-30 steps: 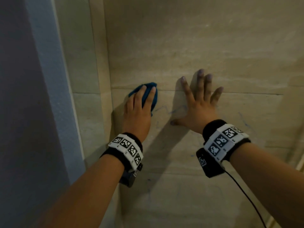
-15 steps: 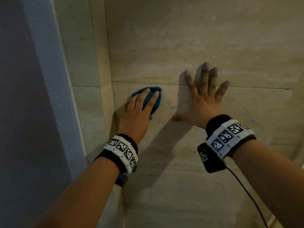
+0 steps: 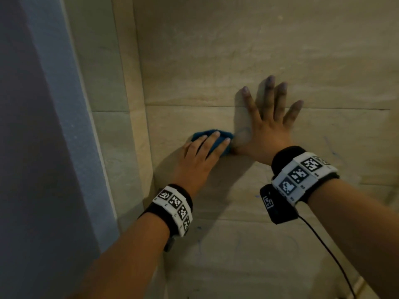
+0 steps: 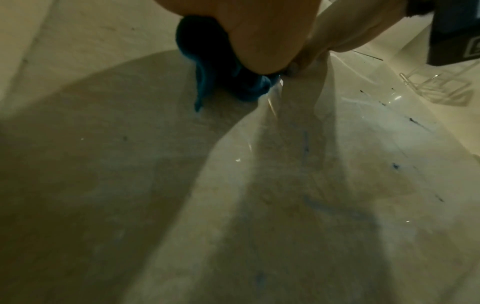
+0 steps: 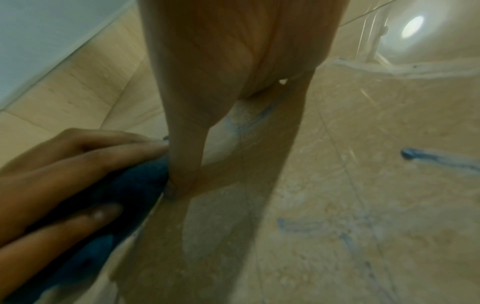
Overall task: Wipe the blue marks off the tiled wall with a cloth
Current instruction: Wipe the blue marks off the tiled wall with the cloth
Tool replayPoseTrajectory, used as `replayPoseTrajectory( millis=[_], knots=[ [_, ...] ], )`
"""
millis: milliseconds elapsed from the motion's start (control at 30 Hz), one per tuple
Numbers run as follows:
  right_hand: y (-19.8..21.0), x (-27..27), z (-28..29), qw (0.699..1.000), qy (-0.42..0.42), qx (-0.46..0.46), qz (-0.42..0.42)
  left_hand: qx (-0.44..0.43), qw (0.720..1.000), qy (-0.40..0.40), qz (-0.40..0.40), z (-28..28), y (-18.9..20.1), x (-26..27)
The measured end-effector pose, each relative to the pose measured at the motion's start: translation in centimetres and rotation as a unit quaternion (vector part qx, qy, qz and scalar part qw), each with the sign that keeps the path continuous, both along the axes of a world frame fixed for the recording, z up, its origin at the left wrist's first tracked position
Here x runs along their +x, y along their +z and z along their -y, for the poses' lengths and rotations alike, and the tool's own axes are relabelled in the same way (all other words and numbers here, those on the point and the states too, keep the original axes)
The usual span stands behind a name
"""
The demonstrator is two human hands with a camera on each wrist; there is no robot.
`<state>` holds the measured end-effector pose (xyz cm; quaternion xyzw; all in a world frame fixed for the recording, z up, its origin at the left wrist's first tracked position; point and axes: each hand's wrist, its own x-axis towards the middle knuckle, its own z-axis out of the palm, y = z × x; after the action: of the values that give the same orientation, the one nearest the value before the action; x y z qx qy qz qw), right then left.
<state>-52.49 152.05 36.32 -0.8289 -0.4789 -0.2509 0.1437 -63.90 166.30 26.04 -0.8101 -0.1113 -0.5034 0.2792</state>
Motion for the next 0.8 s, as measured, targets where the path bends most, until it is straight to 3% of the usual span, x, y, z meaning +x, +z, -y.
replayPoseTrajectory(
  millis=[233, 333, 567, 700, 800],
  knots=[
    [0.1, -0.1, -0.1, 1.000, 0.000, -0.005, -0.007, -0.116, 0.989, 0.021, 0.089, -0.3, 4.7, -0.3],
    [0.0, -0.1, -0.1, 1.000, 0.001, -0.001, -0.006, -0.112, 0.990, 0.008, 0.089, 0.2, 3.7, 0.0],
    [-0.1, -0.1, -0.2, 1.000, -0.002, 0.005, 0.001, -0.047, 0.999, 0.016, -0.001, 0.1, -1.2, 0.2],
    [0.0, -0.1, -0.2, 1.000, -0.005, -0.004, -0.003, -0.002, 1.000, -0.004, -0.003, 0.0, -0.8, -0.3],
    [0.1, -0.3, 0.0, 1.000, -0.006, -0.005, -0.002, -0.022, 0.999, -0.001, 0.027, 0.2, 0.9, -0.4]
  ],
)
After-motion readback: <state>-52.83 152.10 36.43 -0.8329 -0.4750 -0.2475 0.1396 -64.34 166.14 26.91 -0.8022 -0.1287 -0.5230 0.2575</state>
